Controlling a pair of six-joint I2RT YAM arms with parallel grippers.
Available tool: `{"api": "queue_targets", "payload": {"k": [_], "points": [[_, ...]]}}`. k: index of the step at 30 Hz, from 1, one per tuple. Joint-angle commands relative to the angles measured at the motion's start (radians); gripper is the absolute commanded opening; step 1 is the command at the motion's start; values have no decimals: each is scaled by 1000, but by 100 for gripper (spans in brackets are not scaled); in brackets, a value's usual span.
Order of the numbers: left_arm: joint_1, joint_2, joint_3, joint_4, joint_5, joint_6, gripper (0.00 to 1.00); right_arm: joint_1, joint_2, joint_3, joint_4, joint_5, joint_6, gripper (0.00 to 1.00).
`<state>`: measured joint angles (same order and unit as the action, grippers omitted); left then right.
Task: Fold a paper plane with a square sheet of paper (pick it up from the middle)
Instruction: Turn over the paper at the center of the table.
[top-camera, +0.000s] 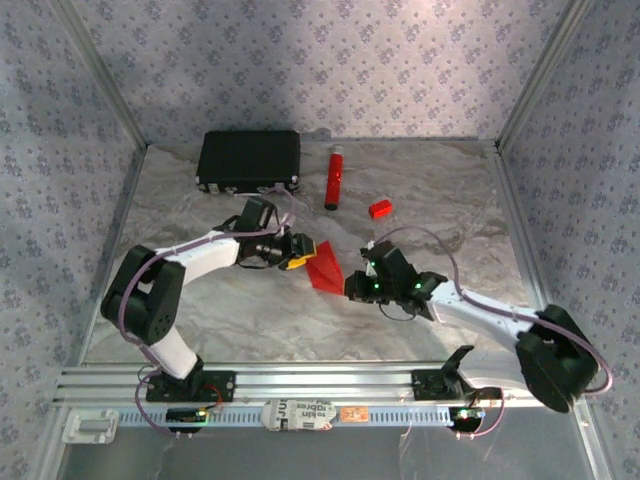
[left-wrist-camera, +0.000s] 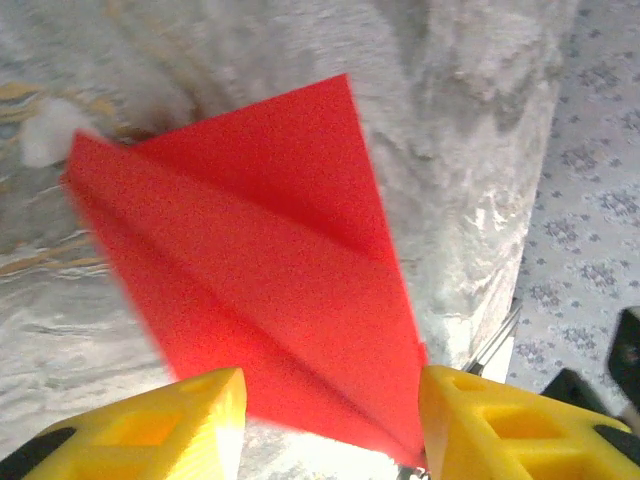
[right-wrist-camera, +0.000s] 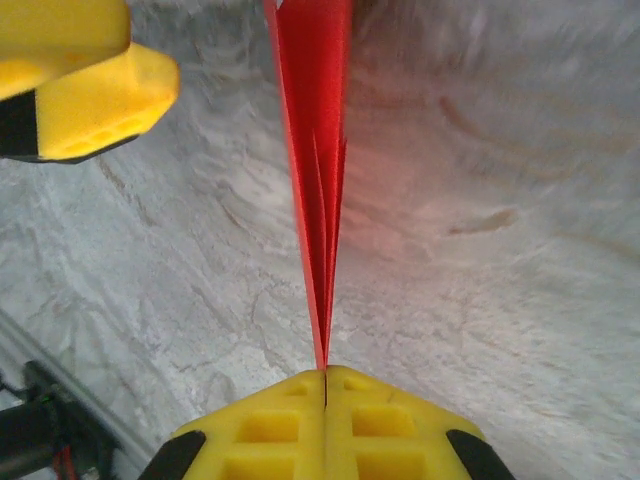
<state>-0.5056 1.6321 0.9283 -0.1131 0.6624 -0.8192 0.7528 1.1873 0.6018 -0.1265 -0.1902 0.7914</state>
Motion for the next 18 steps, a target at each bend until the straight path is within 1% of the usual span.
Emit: {"api": "queue_targets", "payload": {"k": [1, 4, 6, 9, 15, 18], "points": [[-26, -45, 24, -91, -27, 46, 49, 17, -70, 84, -275, 245, -139, 2], [-34, -69, 22, -120, -61, 65, 49, 44, -93, 168, -456, 398, -154, 2], [-33, -84, 13, -122, -77, 66, 51, 65, -84, 230, -613, 535, -153, 1], [-31, -104, -6, -114, -103, 57, 51, 124, -57, 290, -771, 698, -107, 1], [-2, -129, -46, -79, -118, 31, 51, 231, 62, 371, -993, 894, 24, 0], [23, -142, -57, -86, -129, 30, 51, 276, 143, 395, -1033, 922, 76, 0]]}}
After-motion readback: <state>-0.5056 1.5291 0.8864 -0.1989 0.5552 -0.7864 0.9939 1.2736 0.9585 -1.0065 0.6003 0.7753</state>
